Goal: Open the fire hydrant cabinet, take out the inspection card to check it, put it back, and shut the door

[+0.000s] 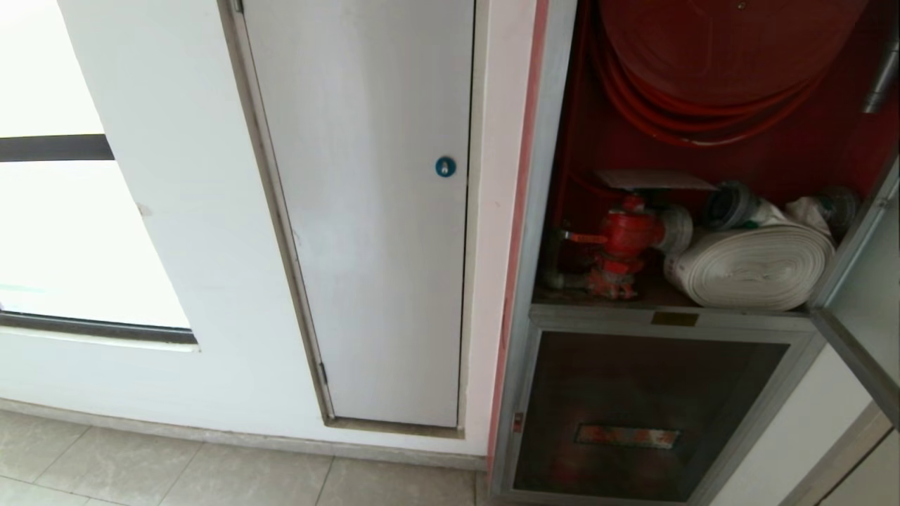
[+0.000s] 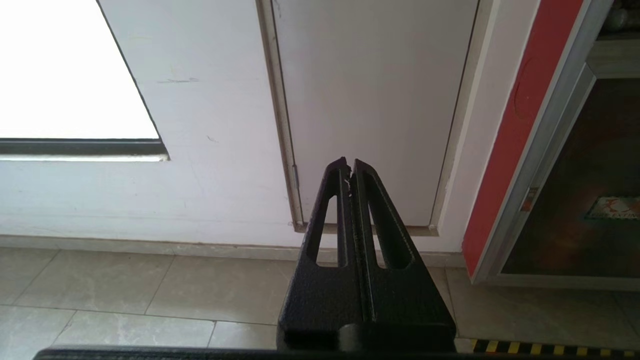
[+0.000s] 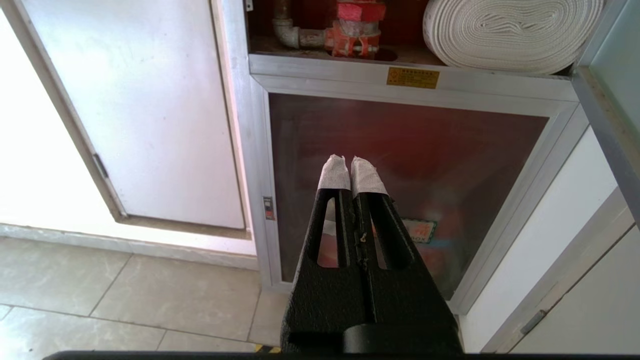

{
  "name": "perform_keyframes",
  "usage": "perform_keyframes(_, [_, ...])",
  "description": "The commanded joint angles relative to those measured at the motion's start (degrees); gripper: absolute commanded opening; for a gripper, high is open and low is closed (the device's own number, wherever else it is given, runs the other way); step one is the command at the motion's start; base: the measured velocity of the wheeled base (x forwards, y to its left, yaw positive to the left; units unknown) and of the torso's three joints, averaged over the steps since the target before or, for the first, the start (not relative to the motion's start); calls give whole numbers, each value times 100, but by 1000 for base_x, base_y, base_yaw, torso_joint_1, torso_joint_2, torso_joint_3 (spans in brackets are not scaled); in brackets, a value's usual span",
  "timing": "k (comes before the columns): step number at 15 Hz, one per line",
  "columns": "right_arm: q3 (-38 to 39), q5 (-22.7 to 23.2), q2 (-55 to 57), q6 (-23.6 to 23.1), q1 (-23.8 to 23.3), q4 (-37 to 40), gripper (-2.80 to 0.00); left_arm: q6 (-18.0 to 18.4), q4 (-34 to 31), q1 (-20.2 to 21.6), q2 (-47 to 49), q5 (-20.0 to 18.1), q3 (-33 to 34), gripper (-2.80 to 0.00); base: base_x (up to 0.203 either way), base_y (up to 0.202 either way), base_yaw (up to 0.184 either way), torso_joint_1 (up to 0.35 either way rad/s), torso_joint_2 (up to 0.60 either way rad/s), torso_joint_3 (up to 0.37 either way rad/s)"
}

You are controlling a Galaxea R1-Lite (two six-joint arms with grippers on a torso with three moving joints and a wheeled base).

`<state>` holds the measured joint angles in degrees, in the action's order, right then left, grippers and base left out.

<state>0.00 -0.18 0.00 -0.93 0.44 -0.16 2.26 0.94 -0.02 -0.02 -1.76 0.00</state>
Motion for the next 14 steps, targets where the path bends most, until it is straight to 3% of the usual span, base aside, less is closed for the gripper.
perform_keyframes(1, [0,1,-9,-4,0,-2,-280,3,3,2,-6,0,35,-280,0,0,0,0,0,0])
perform_keyframes(14, [0,-8,-18,87,0,-1,-280,3,3,2,-6,0,35,-280,0,0,0,0,0,0])
